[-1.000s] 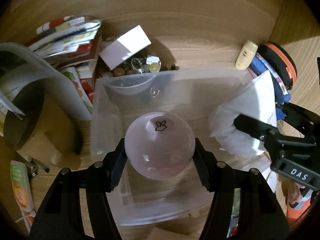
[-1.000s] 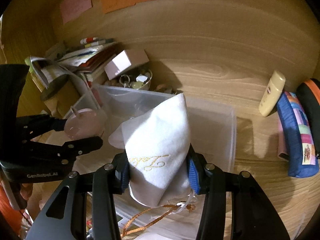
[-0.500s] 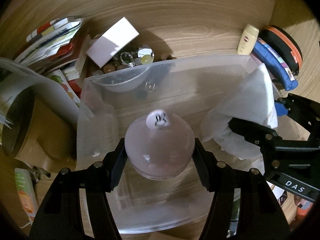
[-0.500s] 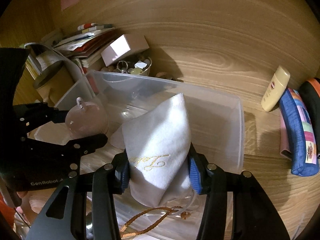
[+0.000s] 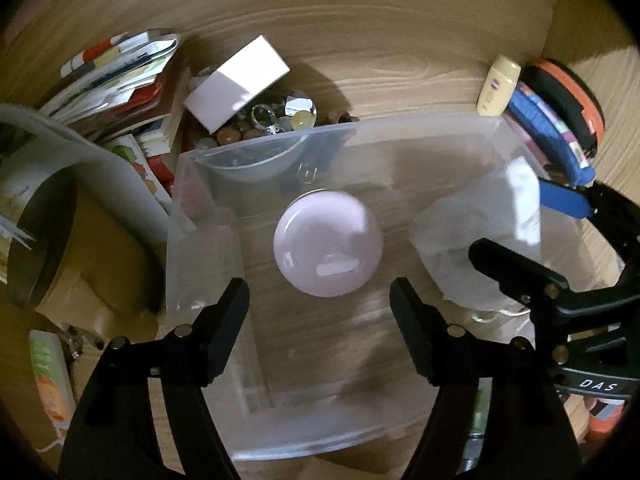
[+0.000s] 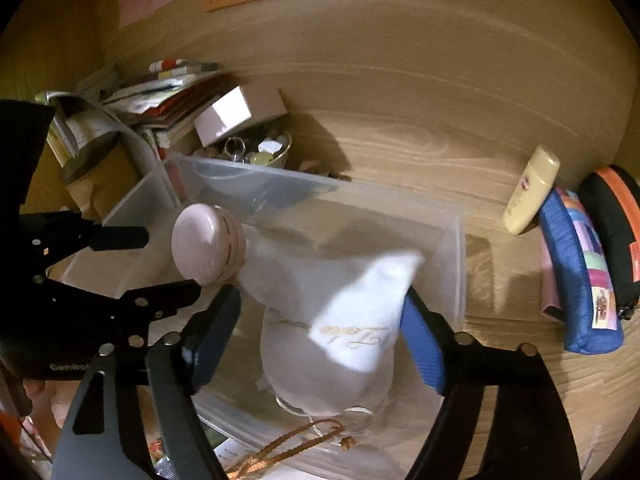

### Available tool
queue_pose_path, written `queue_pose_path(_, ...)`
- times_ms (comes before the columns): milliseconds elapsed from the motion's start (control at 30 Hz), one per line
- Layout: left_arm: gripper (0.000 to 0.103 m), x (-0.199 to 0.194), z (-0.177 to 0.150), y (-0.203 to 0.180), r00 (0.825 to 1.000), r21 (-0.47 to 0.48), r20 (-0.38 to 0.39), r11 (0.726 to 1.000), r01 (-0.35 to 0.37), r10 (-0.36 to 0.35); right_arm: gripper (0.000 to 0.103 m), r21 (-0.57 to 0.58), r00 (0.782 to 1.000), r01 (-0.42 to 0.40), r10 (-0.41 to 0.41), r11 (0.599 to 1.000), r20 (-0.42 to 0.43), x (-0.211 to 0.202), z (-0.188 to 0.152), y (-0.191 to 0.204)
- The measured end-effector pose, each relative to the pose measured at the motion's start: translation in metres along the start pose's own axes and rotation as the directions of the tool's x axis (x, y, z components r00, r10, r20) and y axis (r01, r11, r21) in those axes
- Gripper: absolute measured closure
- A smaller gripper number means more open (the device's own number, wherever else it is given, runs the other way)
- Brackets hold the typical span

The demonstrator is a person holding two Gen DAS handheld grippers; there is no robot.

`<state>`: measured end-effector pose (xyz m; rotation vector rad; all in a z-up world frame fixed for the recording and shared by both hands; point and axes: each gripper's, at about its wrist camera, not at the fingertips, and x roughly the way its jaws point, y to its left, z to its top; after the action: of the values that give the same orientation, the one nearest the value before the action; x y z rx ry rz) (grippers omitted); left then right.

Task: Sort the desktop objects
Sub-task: 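Open both tools to release the ball and pouch in the clear box, then grasp the white cylindrical jar with the left tool while the right tool grasps the white round lid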

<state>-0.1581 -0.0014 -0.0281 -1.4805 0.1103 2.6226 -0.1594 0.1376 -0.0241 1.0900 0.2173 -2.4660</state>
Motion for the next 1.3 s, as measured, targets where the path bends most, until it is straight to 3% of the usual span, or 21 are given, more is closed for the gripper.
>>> queue_pose_path(200, 0.028, -0.020, -0.003, 0.004, 0.999, -0.019, 0.034, 1.000, -0.005, 0.006, 0.024, 0.001, 0.999, -0.030, 0.030, 1.000, 0.021, -0.007, 0.002, 0.001)
queue_pose_path(500, 0.010, -0.064, -0.011, 0.010, 0.990, -0.046, 0.135, 0.999, -0.021, 0.027, 0.022, -0.032, 0.992, -0.017, 0.021, 0.999, 0.121, -0.048, 0.005, 0.007)
queue_pose_path(733, 0.010, -0.095, -0.035, 0.010, 0.974, -0.028, 0.221, 0.998, -0.050, 0.055, 0.009, -0.056, 0.982, 0.029, -0.018, 0.998, 0.186, -0.088, -0.006, 0.008)
queue_pose_path(867, 0.010, -0.109, -0.053, 0.010, 0.962, -0.021, 0.267, 0.999, -0.046, 0.050, 0.008, -0.049, 0.977, 0.052, -0.041, 0.997, 0.209, -0.105, -0.017, 0.004)
queue_pose_path(1100, 0.010, -0.121, -0.080, 0.014, 0.960, -0.039, 0.278, 0.999, -0.033, 0.043, 0.008, -0.034, 0.970, 0.107, -0.097, 0.994, 0.225, -0.123, -0.043, -0.005)
queue_pose_path(1300, 0.010, -0.127, -0.103, 0.013, 0.948, -0.055, 0.298, 0.994, -0.099, 0.111, 0.008, -0.024, 0.972, 0.145, -0.137, 0.989, 0.192, -0.127, -0.068, -0.012)
